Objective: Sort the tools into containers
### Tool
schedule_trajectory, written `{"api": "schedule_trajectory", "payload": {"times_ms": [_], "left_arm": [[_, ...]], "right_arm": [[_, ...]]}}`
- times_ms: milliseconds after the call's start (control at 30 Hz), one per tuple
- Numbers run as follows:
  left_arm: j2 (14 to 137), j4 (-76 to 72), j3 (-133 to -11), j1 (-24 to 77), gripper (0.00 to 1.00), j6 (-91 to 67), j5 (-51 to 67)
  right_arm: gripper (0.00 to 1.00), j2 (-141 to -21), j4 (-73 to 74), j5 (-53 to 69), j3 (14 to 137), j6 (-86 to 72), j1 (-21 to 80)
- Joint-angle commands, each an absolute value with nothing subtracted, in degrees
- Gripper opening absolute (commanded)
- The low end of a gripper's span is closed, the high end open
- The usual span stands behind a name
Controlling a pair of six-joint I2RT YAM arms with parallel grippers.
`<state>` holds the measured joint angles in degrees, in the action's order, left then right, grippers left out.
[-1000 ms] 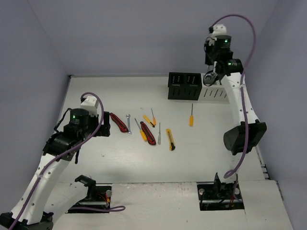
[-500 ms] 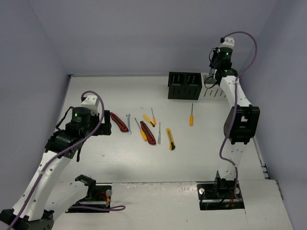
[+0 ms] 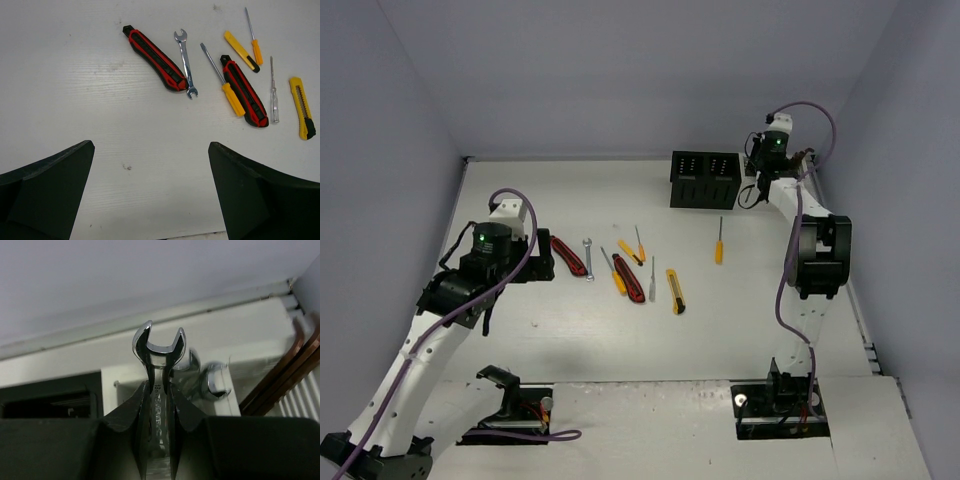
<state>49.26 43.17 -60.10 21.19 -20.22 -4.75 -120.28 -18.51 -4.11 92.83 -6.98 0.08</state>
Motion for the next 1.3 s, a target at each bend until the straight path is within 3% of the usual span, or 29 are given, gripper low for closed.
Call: {"api": "schedule_trajectory", "payload": {"times_ms": [0,67,133,300,533,900,1267], "left_arm": [[51.01,40.52,-61.01,21.0,0.97,-24.56,-5.0],[51.8,40.43,-61.34,20.96,0.97,-25.72,-4.67],[52.81,40.43,-61.98,21.0,0.97,-27.32,-4.85],[56.38,40.51,-63.61,21.01,0.97,-31.89,-5.1],[64.07,40.78,-67.56,22.37,0.91,-36.84,-6.85],[85.69,41.39,-77.52,27.77,0.78,-36.12,-9.05],[104.37,41.31,-84.75,27.39,0.55,-33.84,-6.07]], "right_arm": [[0.25,-110.51,-25.75,-5.16,89.6,-6.23,0.44],[0.41,-108.68,-25.66,-4.75,88.14,-5.94,0.44],[0.5,-106.27,-24.62,-4.25,87.46,-5.77,0.53],[0.58,-100.17,-17.37,-3.55,89.82,-5.7,0.62],[0.6,-89.4,-4.02,-1.93,88.55,-11.67,1.54],[0.59,-71.03,1.65,-0.97,65.76,-19.69,6.77],[0.59,-62.38,4.04,7.55,54.64,-19.22,7.26]]}}
